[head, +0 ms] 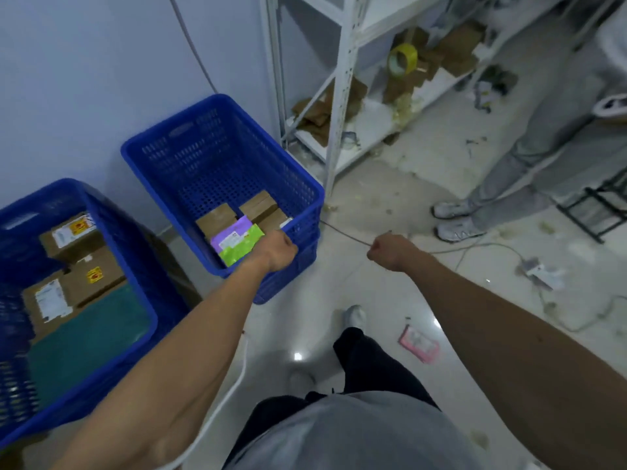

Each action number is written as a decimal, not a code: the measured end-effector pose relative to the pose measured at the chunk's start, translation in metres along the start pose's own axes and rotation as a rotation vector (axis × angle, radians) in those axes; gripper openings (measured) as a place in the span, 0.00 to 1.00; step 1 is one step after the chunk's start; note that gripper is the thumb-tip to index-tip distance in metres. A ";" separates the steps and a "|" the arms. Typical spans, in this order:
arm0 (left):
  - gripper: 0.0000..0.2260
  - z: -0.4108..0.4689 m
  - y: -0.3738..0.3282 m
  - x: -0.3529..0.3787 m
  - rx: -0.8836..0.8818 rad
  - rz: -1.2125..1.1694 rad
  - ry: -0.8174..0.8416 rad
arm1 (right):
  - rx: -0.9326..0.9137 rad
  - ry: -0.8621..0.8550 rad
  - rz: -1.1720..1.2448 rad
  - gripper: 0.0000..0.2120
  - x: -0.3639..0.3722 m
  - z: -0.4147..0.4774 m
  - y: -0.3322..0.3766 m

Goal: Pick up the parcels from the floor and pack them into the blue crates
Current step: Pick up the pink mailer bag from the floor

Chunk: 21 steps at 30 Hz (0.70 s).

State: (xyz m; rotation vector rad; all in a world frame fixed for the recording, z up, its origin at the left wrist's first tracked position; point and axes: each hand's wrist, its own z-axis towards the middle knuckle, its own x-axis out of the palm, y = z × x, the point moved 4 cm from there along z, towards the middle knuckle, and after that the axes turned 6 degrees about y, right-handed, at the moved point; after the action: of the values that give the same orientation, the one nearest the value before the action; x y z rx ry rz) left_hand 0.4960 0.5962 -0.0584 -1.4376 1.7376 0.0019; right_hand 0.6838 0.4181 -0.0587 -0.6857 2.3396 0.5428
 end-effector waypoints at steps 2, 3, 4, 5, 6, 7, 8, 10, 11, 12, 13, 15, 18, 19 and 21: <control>0.10 -0.006 -0.012 0.023 0.028 0.009 0.037 | 0.052 -0.004 0.023 0.17 0.018 -0.027 -0.028; 0.14 -0.008 -0.018 0.035 0.042 0.013 0.052 | 0.080 -0.014 0.040 0.17 0.027 -0.038 -0.044; 0.16 -0.011 -0.023 0.047 0.056 0.015 0.071 | 0.112 -0.024 0.061 0.17 0.037 -0.049 -0.059; 0.17 -0.014 -0.029 0.058 0.065 0.014 0.094 | 0.142 -0.030 0.077 0.18 0.045 -0.058 -0.073; 0.17 -0.017 -0.035 0.071 0.077 0.016 0.122 | 0.164 -0.034 0.089 0.18 0.053 -0.068 -0.085; 0.16 -0.018 -0.040 0.084 0.094 0.014 0.153 | 0.183 -0.036 0.105 0.17 0.061 -0.078 -0.097; 0.14 -0.020 -0.045 0.096 0.105 0.012 0.184 | 0.204 -0.037 0.118 0.17 0.069 -0.087 -0.108; 0.08 -0.022 -0.056 0.122 0.121 0.004 0.241 | 0.248 -0.043 0.142 0.17 0.086 -0.103 -0.132; 0.06 -0.021 -0.063 0.134 0.135 0.008 0.260 | 0.267 -0.055 0.158 0.17 0.094 -0.110 -0.144; 0.05 -0.021 -0.070 0.146 0.149 0.014 0.272 | 0.287 -0.066 0.176 0.17 0.103 -0.115 -0.158; 0.05 -0.020 -0.077 0.159 0.158 0.020 0.284 | 0.306 -0.078 0.194 0.15 0.112 -0.119 -0.172; 0.05 -0.021 -0.090 0.184 0.165 0.063 0.301 | 0.336 -0.108 0.226 0.13 0.132 -0.128 -0.200; 0.06 -0.025 -0.099 0.227 0.137 0.108 0.338 | 0.395 -0.110 0.252 0.11 0.169 -0.147 -0.243; 0.07 -0.027 -0.100 0.241 0.131 0.111 0.345 | 0.409 -0.107 0.258 0.11 0.180 -0.153 -0.258; 0.11 -0.030 -0.104 0.267 0.116 0.121 0.349 | 0.435 -0.104 0.285 0.11 0.199 -0.165 -0.286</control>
State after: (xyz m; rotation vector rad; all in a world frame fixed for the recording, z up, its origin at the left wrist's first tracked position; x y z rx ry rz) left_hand 0.5693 0.3327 -0.1475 -1.3018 2.0688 -0.2965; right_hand 0.6465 0.0414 -0.1322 -0.1214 2.3573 0.1681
